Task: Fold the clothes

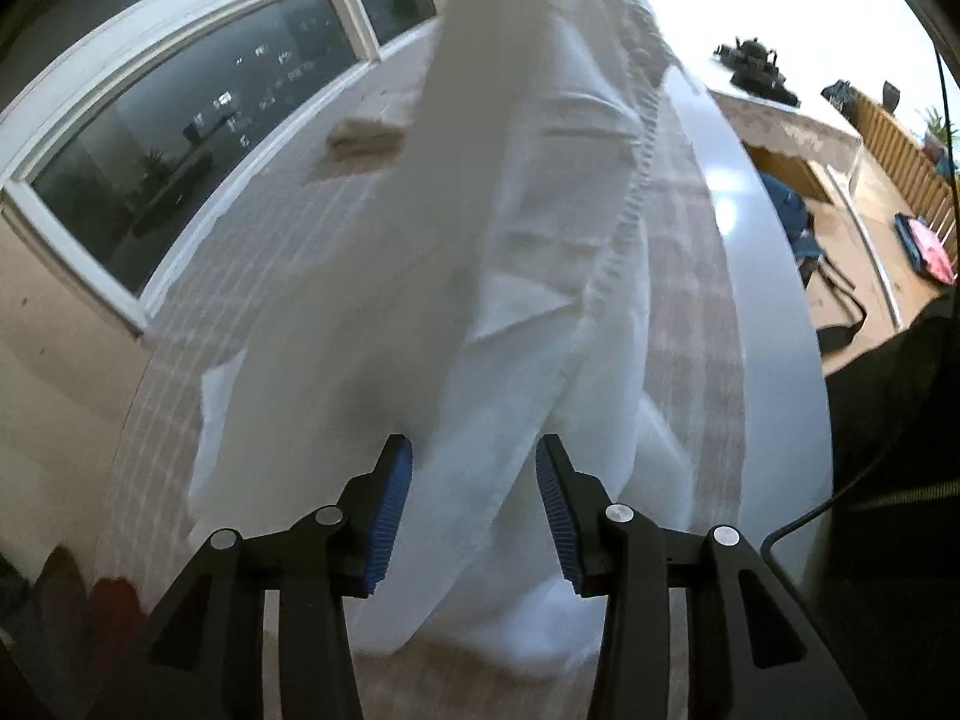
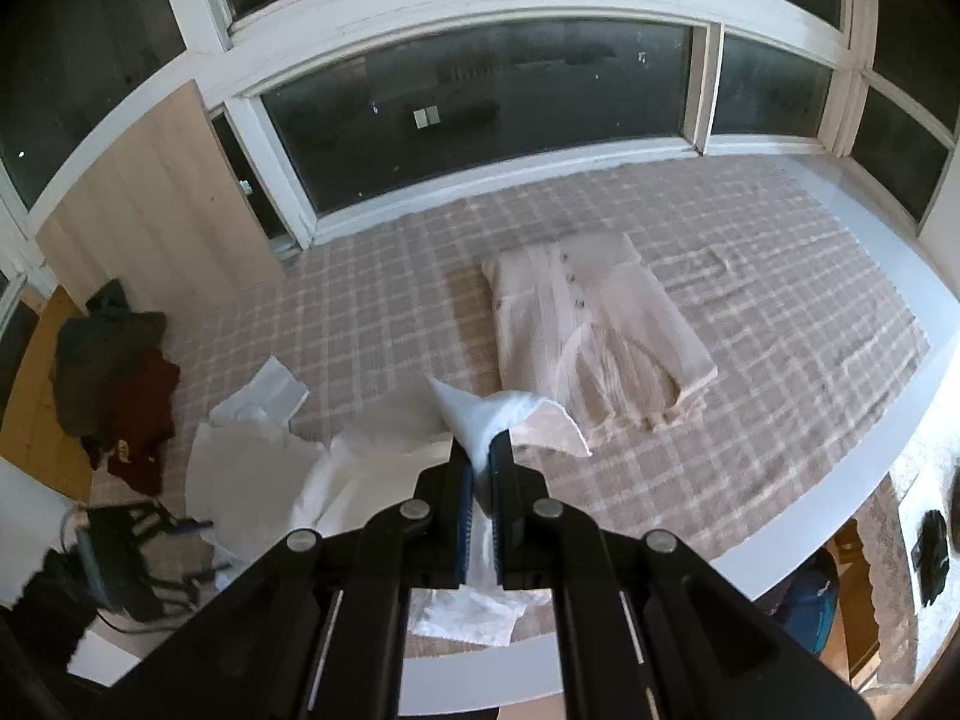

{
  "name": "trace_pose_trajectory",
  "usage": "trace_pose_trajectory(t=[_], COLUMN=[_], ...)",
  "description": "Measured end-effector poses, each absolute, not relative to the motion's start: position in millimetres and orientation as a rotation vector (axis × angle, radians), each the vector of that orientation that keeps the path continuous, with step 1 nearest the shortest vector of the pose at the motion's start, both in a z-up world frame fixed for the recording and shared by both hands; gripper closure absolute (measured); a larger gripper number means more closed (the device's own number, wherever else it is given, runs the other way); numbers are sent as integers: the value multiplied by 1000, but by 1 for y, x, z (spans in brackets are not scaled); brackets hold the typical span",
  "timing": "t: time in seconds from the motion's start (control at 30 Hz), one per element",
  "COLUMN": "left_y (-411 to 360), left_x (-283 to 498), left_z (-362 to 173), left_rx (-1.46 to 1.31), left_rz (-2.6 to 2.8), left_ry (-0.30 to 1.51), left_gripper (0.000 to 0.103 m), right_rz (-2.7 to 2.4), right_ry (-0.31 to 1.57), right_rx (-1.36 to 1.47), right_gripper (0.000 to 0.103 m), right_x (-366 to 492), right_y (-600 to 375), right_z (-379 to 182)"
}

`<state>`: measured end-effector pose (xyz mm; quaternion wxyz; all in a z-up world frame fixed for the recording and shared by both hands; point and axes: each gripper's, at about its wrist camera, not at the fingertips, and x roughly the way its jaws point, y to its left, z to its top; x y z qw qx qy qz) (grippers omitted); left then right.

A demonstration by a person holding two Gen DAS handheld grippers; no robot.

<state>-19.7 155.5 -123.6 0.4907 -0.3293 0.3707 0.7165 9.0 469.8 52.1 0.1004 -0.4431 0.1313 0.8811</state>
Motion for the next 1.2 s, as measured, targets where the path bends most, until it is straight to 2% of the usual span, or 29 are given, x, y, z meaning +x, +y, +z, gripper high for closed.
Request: trace_pose_trajectory(t=[0.17,0.3,0.4,0.47,0.53,0.63,0.7,0.8,0.93,1.03,1.2], left_y=[181,190,198,199,200,192,187,172,143,117,86], left_x=[-28,-40,-42,-49,-57,-64,-66,-76,-104,-124,-125], left_z=[-129,-124,-123,-125,-127,-119,-114,-91,-21,46,117], left_rx=[-794,-841,-821,-846,-871,-873,-869,-854,-758,-648,-499], left_rz=[1767,1778,1795,1789,1782,1801,1819,1869,2009,2125,2244], left_ry=[834,747,769,754,739,709,694,630,522,482,475], left_gripper=[60,60,60,69,93,96,103,103,103,103,103], right_rz=[2599,2601,2614,2624,2633,2644,2652,2667,2723,2798,2956], right_ry=[425,377,348,349,349,336,340,351,324,302,223], right_rx=[-1276,-1306,-1319,-1320,-1322,-1324,-1320,-1301,-1237,-1147,-892], right_gripper=[98,98,98,98,98,98,98,98,98,98,98], right_x=[-5,-11,-12,-13,-15,-17,-19,-21,-27,-35,-35], right_y=[483,480,479,480,482,483,484,486,481,473,451], right_z=[65,62,62,63,64,64,64,66,86,120,204])
